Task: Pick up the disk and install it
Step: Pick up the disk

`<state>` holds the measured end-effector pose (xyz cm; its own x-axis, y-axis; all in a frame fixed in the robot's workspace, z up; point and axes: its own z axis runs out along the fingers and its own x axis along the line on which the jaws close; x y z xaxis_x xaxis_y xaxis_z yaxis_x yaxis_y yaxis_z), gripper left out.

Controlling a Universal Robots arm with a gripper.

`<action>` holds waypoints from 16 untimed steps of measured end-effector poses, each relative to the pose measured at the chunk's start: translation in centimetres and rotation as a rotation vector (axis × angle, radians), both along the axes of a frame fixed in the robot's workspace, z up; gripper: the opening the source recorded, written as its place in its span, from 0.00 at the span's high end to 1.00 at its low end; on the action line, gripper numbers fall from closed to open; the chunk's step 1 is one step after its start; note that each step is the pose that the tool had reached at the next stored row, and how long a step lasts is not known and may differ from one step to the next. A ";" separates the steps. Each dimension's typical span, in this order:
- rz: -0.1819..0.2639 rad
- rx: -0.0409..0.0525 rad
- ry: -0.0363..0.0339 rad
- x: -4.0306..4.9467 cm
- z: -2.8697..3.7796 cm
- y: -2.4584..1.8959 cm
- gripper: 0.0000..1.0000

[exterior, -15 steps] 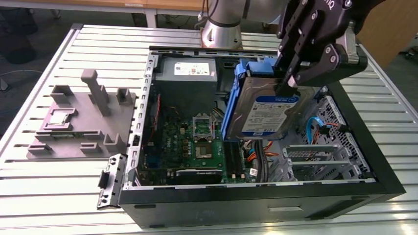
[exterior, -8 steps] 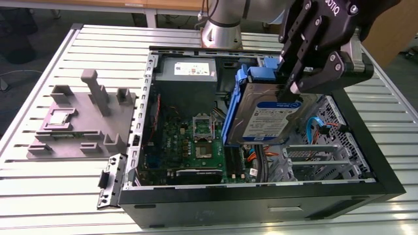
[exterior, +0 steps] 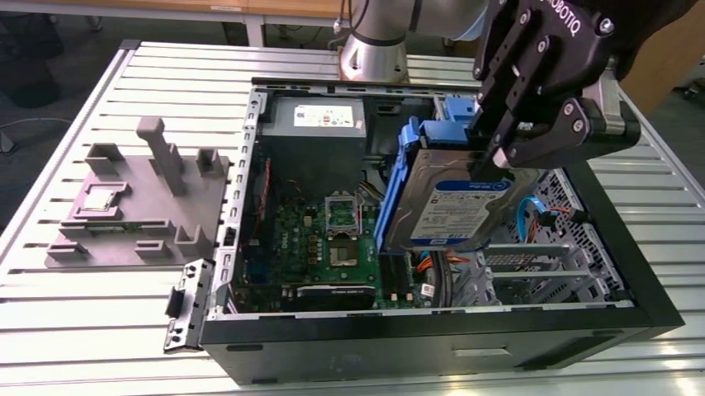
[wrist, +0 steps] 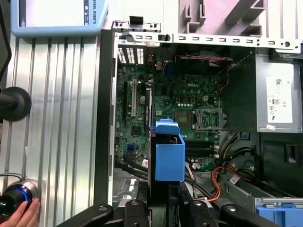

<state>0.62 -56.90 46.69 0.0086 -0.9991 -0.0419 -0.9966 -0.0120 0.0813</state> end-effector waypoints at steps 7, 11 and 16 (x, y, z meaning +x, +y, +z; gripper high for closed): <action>-0.001 -0.0001 0.0000 0.00 0.00 -0.57 0.65; -0.001 0.0000 0.0000 0.24 -0.02 -0.68 0.65; -0.001 0.0000 0.0001 0.95 -0.06 -0.76 0.65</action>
<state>1.57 -57.66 46.64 0.0079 -0.9991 -0.0419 -0.9966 -0.0113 0.0814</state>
